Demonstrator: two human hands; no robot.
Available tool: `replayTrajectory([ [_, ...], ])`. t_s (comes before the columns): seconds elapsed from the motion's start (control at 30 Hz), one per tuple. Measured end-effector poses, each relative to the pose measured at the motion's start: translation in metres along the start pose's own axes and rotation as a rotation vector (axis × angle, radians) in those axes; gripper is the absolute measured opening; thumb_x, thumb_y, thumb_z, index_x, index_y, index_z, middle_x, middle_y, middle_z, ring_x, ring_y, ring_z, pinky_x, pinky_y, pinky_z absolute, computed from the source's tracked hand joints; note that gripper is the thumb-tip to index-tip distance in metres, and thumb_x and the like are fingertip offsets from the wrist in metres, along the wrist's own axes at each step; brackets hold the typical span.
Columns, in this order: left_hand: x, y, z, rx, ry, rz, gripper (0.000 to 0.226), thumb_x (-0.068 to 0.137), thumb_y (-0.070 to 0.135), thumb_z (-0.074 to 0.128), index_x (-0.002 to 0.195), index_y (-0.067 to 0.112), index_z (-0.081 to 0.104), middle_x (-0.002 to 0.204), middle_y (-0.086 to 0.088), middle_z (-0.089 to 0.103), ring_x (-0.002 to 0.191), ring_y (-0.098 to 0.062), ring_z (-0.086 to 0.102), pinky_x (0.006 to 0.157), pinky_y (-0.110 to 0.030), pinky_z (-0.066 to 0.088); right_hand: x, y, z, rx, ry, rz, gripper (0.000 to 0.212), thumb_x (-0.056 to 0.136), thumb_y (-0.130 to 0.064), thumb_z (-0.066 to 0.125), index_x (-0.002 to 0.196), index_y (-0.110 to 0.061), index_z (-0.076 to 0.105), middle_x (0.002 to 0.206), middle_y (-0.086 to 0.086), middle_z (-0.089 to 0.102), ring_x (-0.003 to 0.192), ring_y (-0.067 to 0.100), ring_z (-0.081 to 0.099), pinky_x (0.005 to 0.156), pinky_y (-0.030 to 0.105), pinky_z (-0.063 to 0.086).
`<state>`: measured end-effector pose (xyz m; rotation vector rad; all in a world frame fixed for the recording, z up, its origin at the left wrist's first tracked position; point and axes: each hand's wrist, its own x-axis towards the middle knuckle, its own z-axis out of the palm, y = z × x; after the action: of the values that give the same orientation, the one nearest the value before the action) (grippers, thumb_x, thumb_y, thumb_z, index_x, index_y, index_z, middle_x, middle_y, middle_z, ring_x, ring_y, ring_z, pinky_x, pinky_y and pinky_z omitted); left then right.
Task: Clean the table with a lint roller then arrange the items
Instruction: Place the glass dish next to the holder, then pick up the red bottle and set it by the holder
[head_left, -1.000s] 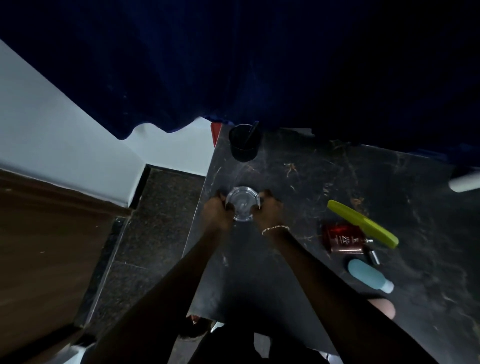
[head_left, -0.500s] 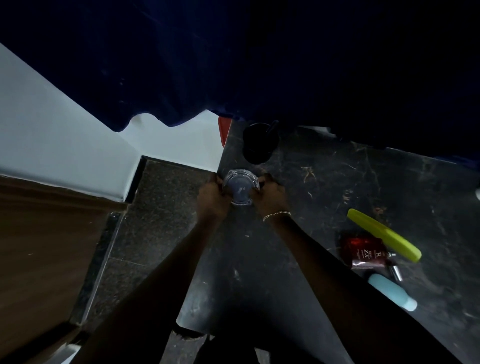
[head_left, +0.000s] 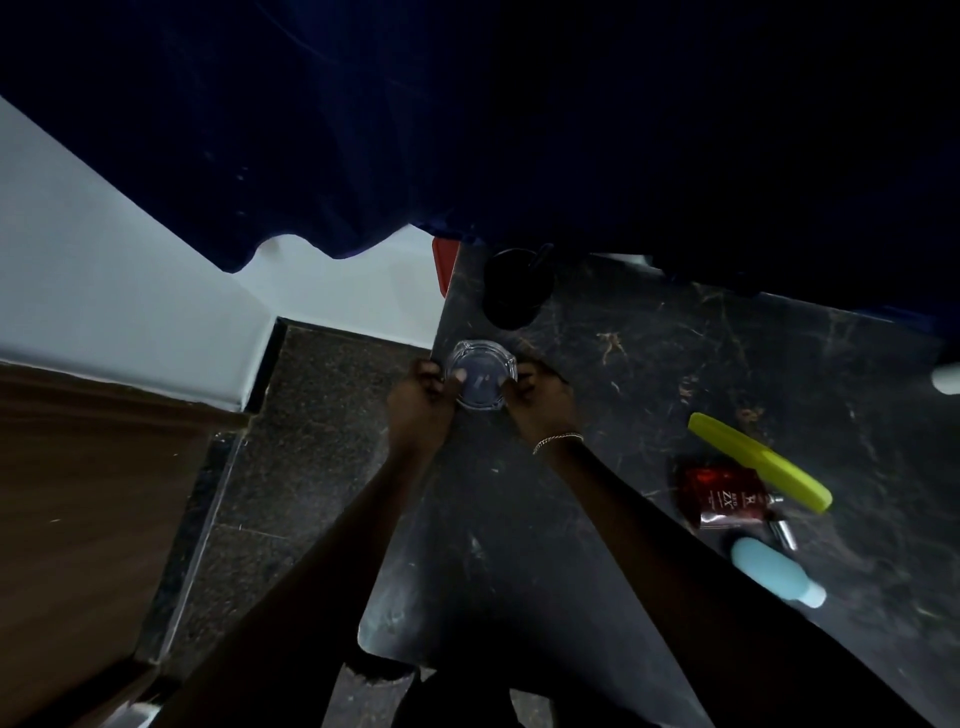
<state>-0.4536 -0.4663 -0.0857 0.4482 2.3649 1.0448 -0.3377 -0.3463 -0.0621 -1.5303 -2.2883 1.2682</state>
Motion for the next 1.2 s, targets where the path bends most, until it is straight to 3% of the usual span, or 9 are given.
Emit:
replayTrajectory([
  [0.1, -0.013, -0.005, -0.004, -0.088, 0.022, 0.072, 0.031, 0.093, 0.055, 0.066, 0.105, 0.027, 0.058, 0.075, 0.003, 0.069, 0.070, -0.013, 0.067, 0.070, -0.036, 0.055, -0.006, 0.006, 0.000, 0.032, 0.007, 0.038, 0.016, 0.083, -0.022, 0.070, 0.094, -0.009, 0.069, 0.074, 0.006, 0.074, 0.079, 0.022, 0.071, 0.078, 0.030, 0.052],
  [0.2, -0.034, -0.015, -0.011, -0.073, 0.034, 0.177, 0.028, 0.097, 0.051, 0.062, 0.108, 0.025, 0.061, 0.083, 0.003, 0.066, 0.075, -0.015, 0.065, 0.073, -0.041, 0.057, -0.021, 0.019, -0.004, 0.092, 0.045, 0.102, 0.024, 0.081, -0.019, 0.071, 0.102, -0.009, 0.068, 0.084, 0.009, 0.073, 0.090, 0.031, 0.069, 0.087, 0.042, 0.054],
  [0.37, -0.084, -0.017, -0.023, 0.187, 0.021, 0.437, 0.036, 0.103, 0.043, 0.058, 0.129, 0.018, 0.061, 0.125, -0.005, 0.059, 0.108, -0.021, 0.062, 0.092, -0.037, 0.055, -0.077, 0.049, -0.022, -0.068, 0.046, -0.185, 0.045, 0.089, -0.038, 0.059, 0.123, -0.009, 0.058, 0.126, 0.010, 0.062, 0.111, 0.027, 0.062, 0.096, 0.038, 0.050],
  [0.53, -0.129, -0.013, -0.019, 0.439, -0.086, 0.587, 0.058, 0.104, 0.056, 0.046, 0.152, 0.022, 0.046, 0.157, -0.007, 0.046, 0.144, -0.026, 0.045, 0.112, -0.046, 0.044, -0.136, 0.084, -0.043, -0.383, 0.048, -0.362, 0.061, 0.099, -0.051, 0.036, 0.145, -0.012, 0.043, 0.153, 0.008, 0.038, 0.145, 0.021, 0.030, 0.114, 0.040, 0.034],
  [0.6, -0.147, -0.008, -0.010, 0.474, -0.134, 0.659, 0.063, 0.104, 0.055, 0.047, 0.157, 0.022, 0.041, 0.166, -0.006, 0.035, 0.155, -0.027, 0.030, 0.118, -0.049, 0.039, -0.160, 0.091, -0.059, -0.444, 0.088, -0.380, 0.060, 0.099, -0.048, 0.039, 0.146, -0.011, 0.042, 0.154, 0.010, 0.038, 0.146, 0.024, 0.031, 0.112, 0.041, 0.035],
  [0.73, -0.180, 0.006, 0.021, 0.446, -0.228, 0.737, 0.069, 0.103, 0.056, 0.047, 0.161, 0.022, 0.032, 0.173, -0.002, 0.019, 0.161, -0.026, 0.011, 0.120, -0.057, 0.032, -0.195, 0.113, -0.092, -0.446, 0.194, -0.396, 0.062, 0.089, -0.033, 0.065, 0.140, -0.004, 0.046, 0.145, 0.020, 0.047, 0.136, 0.035, 0.045, 0.104, 0.045, 0.042],
  [0.8, -0.191, 0.015, 0.039, 0.484, -0.270, 0.759, 0.072, 0.102, 0.058, 0.046, 0.163, 0.024, 0.028, 0.174, 0.000, 0.014, 0.161, -0.023, 0.007, 0.123, -0.055, 0.027, -0.204, 0.129, -0.108, -0.441, 0.224, -0.327, 0.063, 0.089, -0.036, 0.064, 0.140, -0.002, 0.048, 0.148, 0.019, 0.045, 0.138, 0.033, 0.043, 0.108, 0.045, 0.042],
  [0.97, -0.209, 0.056, 0.087, 0.620, -0.343, 0.877, 0.079, 0.099, 0.062, 0.044, 0.164, 0.023, 0.021, 0.174, -0.003, 0.012, 0.161, -0.024, 0.008, 0.129, -0.045, 0.019, -0.211, 0.161, -0.148, -0.421, 0.284, -0.236, 0.067, 0.085, -0.031, 0.063, 0.139, 0.004, 0.046, 0.145, 0.024, 0.046, 0.134, 0.037, 0.045, 0.105, 0.045, 0.043],
  [1.2, -0.221, 0.105, 0.158, 0.697, -0.449, 0.916, 0.094, 0.091, 0.051, 0.063, 0.165, 0.018, 0.015, 0.173, -0.010, 0.013, 0.159, -0.030, 0.016, 0.127, -0.049, 0.023, -0.205, 0.203, -0.197, -0.433, 0.339, -0.135, 0.065, 0.089, -0.042, 0.052, 0.139, 0.000, 0.049, 0.148, 0.020, 0.044, 0.139, 0.034, 0.040, 0.106, 0.043, 0.041],
])
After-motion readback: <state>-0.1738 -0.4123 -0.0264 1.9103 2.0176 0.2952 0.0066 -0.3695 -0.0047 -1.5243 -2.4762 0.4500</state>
